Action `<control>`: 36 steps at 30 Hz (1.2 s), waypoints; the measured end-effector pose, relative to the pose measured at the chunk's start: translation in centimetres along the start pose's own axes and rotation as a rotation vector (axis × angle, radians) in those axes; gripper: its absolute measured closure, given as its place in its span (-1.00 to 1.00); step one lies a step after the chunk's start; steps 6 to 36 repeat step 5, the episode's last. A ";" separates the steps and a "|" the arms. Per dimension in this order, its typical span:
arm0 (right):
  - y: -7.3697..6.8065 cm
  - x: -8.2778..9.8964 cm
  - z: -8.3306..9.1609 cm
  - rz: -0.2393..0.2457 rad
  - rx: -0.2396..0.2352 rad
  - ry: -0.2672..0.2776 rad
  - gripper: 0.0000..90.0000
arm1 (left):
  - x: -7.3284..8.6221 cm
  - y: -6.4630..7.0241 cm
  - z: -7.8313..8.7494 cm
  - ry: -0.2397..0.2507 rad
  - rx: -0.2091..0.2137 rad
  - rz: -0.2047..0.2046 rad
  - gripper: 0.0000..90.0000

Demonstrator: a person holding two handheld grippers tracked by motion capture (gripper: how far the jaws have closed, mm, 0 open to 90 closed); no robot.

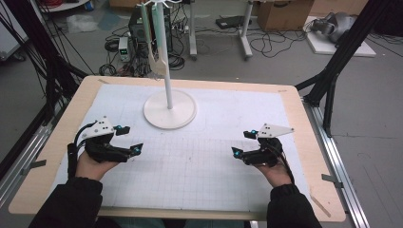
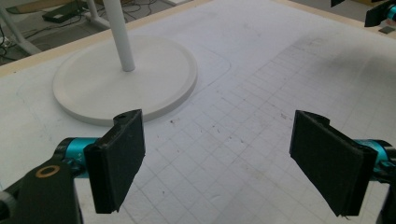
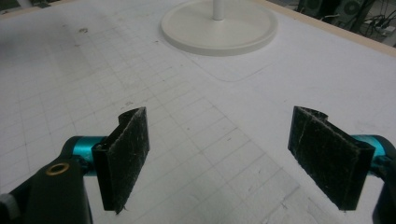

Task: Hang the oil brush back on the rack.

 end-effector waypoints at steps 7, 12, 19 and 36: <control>0.0 0.1 -0.1 -0.008 -0.003 -0.006 -0.57 | 0.6 -0.3 0.1 0.003 -0.022 0.008 -0.58; 0.0 0.1 -0.1 -0.008 -0.003 -0.006 -0.57 | 0.6 -0.3 0.1 0.003 -0.022 0.008 -0.58; 0.0 0.1 -0.1 -0.008 -0.003 -0.006 -0.57 | 0.6 -0.3 0.1 0.003 -0.022 0.008 -0.58; 0.0 0.1 -0.1 -0.008 -0.003 -0.006 -0.57 | 0.6 -0.3 0.1 0.003 -0.022 0.008 -0.58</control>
Point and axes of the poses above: each handheld gripper's, and its own axes: z roughly backward along the jaws, x roughly out of its underside, y roughly to its right, the point moved 1 cm from there along -z, roughly forward along the jaws
